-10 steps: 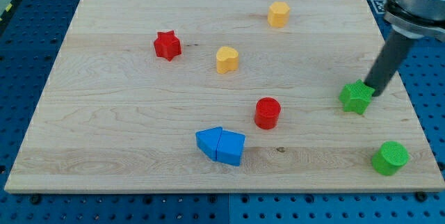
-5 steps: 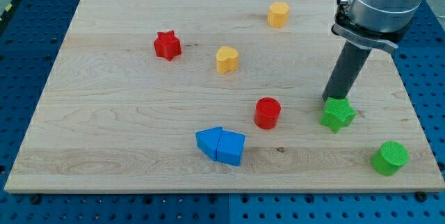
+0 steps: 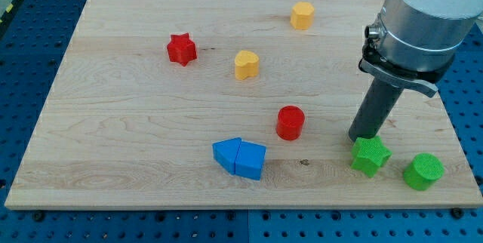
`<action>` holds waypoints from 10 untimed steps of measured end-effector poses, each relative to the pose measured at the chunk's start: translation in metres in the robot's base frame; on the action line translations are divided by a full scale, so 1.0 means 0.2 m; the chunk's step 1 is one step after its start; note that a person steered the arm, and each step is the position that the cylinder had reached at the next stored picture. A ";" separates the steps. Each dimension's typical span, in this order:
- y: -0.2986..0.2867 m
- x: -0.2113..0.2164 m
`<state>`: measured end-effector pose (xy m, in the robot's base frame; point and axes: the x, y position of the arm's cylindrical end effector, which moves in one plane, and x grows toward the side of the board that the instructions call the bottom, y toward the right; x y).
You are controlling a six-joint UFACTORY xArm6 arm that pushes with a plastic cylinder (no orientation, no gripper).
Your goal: Move the green star to the left of the green circle
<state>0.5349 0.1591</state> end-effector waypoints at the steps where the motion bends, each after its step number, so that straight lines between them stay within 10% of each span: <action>1: 0.03 0.03; 6: 0.50 0.08; 10: -0.12 -0.12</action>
